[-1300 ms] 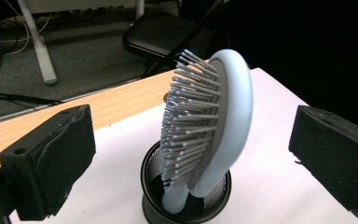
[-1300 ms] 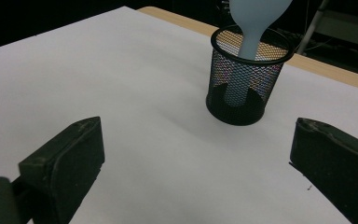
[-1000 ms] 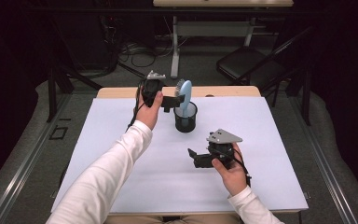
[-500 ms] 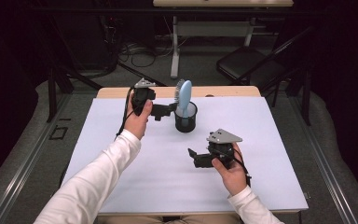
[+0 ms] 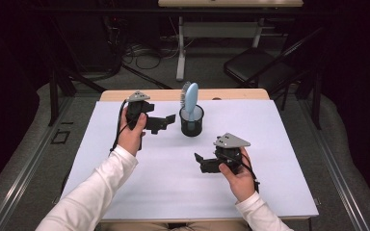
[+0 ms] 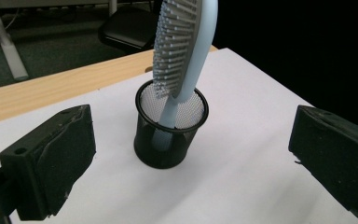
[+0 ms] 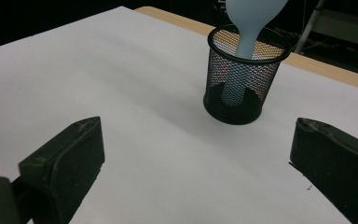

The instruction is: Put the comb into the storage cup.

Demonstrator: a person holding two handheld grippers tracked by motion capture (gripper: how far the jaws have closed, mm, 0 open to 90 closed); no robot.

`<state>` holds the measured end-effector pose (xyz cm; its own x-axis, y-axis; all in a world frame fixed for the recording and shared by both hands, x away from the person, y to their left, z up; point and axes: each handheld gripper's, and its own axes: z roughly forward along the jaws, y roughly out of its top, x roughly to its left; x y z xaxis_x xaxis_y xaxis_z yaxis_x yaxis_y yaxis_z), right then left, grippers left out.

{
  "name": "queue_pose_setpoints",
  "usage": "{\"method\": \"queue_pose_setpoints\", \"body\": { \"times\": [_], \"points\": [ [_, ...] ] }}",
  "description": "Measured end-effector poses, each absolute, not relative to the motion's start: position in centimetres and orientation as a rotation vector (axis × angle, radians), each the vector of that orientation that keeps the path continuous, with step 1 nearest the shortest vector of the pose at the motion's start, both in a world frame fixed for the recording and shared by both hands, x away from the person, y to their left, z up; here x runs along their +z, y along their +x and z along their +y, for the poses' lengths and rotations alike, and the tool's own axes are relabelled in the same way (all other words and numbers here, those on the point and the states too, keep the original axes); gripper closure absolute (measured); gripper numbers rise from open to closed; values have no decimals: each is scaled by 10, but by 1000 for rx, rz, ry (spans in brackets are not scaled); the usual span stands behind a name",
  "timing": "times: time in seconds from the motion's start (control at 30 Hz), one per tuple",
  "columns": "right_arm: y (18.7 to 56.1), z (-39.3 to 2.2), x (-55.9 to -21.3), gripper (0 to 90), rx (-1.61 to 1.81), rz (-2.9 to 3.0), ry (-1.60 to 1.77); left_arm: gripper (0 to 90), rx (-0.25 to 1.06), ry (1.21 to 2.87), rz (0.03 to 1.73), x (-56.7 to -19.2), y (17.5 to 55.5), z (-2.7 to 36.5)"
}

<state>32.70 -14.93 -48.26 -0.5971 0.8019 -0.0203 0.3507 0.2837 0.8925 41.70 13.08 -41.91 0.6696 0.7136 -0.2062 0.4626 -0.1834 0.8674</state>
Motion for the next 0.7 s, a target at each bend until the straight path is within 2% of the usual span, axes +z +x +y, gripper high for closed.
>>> {"method": "queue_pose_setpoints", "body": {
  "times": [0.7],
  "points": [
    [329, -152, -485, 25, 1264, 2082, 1055, 8, 280, 1838, 911, -468, 386, 157]
  ]
}}
